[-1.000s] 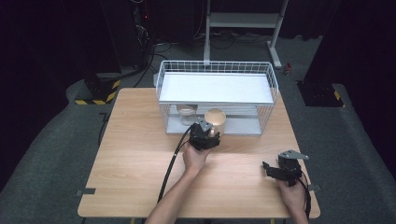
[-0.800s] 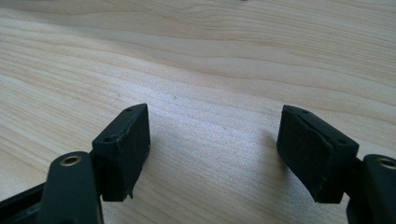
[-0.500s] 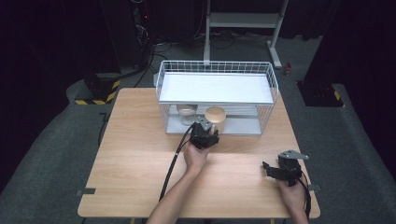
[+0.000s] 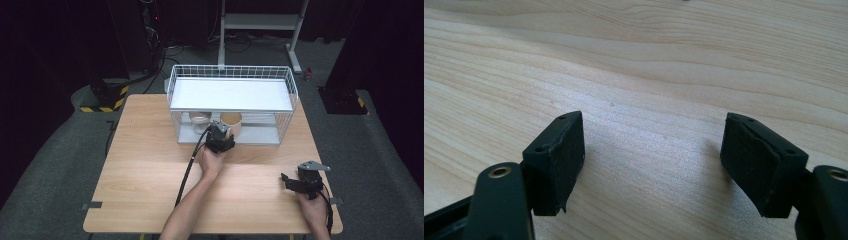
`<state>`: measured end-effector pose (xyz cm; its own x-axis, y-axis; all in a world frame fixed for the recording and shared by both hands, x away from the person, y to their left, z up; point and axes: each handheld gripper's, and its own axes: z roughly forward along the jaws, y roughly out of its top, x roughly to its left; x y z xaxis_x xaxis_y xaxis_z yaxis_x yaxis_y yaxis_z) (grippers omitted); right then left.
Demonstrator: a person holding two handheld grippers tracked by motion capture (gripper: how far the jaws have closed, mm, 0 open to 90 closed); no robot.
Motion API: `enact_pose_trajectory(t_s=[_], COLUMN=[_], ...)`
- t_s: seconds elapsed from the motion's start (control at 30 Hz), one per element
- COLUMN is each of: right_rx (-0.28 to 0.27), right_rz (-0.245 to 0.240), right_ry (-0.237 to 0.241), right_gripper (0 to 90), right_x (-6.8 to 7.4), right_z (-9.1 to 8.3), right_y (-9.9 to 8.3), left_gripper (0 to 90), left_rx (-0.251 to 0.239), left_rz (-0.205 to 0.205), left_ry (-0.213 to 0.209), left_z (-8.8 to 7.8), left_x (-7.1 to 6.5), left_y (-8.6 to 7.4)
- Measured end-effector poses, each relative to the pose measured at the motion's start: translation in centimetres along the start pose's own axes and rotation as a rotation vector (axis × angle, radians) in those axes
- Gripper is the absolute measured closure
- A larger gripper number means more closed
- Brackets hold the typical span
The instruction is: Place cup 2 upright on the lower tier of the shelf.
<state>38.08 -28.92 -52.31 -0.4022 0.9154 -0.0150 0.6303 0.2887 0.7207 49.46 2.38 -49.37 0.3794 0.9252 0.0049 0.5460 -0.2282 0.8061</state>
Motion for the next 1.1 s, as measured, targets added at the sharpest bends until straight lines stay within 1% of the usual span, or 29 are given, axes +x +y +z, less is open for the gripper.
enact_pose_trajectory(t_s=[0.13, 0.23, 0.37, 0.5, 0.53, 0.57, 0.6, 0.63, 0.67, 0.7, 0.73, 0.77, 0.83, 0.9, 0.93, 0.97, 1.0, 1.1], right_rx=[0.001, 0.000, 0.001, 0.001, 0.001, 0.001, 0.001, 0.001, 0.001, 0.001, 0.001, 0.001, 0.001, 0.001, 0.001, 0.001, 0.001, 0.001], right_rz=[0.002, 0.000, 0.003, 0.003, 0.003, 0.003, 0.003, 0.002, 0.003, 0.003, 0.003, 0.003, 0.003, 0.003, 0.003, 0.003, 0.003, 0.003], right_ry=[0.000, 0.000, -0.001, -0.001, 0.000, -0.001, 0.000, -0.001, -0.001, -0.001, 0.000, 0.000, -0.001, -0.001, -0.001, 0.000, -0.001, 0.000], right_gripper=[26.0, 25.9, 25.9, 25.9, 25.9, 25.9, 25.9, 25.9, 25.9, 25.9, 25.9, 25.9, 25.9, 26.0, 25.9, 25.9, 25.9, 26.0], right_x=[0.0, 0.0, 0.0, 0.0, 0.0, 0.0, 0.0, 0.0, 0.0, 0.0, 0.0, 0.0, 0.0, 0.0, 0.0, 0.0, 0.0, 0.0], right_z=[0.0, 0.0, 0.0, 0.0, 0.0, 0.0, 0.0, 0.0, 0.0, 0.0, 0.0, 0.0, 0.0, 0.0, 0.0, 0.0, 0.0, 0.0], right_y=[0.0, 0.0, 0.0, 0.0, 0.0, 0.0, 0.0, 0.0, 0.0, 0.0, 0.0, 0.0, 0.0, 0.0, 0.0, 0.0, 0.0, 0.0], left_gripper=[43.6, 43.6, 43.7, 44.2, 44.2, 44.2, 44.2, 44.2, 44.2, 44.1, 44.1, 44.0, 43.7, 42.4, 40.8, 39.8, 38.7, 34.8], left_rx=[0.010, 0.013, 0.017, 0.030, 0.032, 0.031, 0.033, 0.033, 0.040, 0.038, 0.042, 0.044, 0.045, 0.053, 0.048, 0.045, 0.039, 0.029], left_rz=[-0.006, 0.005, -0.008, -0.001, -0.006, -0.005, -0.015, -0.016, -0.003, -0.008, -0.014, -0.018, -0.038, -0.050, -0.048, -0.048, -0.042, -0.053], left_ry=[-0.010, 0.000, -0.002, 0.005, -0.008, 0.003, -0.012, -0.009, 0.008, 0.011, -0.004, 0.003, -0.012, -0.018, -0.006, -0.024, -0.014, -0.042], left_z=[0.4, 0.8, 1.2, 1.8, 1.9, 2.0, 2.1, 2.2, 2.2, 2.2, 2.4, 2.4, 2.6, 2.7, 2.6, 2.5, 2.4, 2.0], left_x=[0.2, 0.2, 0.2, 0.3, 0.2, 0.3, 0.3, 0.3, 0.4, 0.3, 0.3, 0.3, 0.4, 0.4, 0.4, 0.3, 0.3, 0.3], left_y=[0.4, 0.7, 1.0, 1.1, 1.2, 1.2, 1.3, 1.3, 1.4, 1.5, 1.6, 1.7, 1.7, 1.6, 1.6, 1.6, 1.6, 1.7])
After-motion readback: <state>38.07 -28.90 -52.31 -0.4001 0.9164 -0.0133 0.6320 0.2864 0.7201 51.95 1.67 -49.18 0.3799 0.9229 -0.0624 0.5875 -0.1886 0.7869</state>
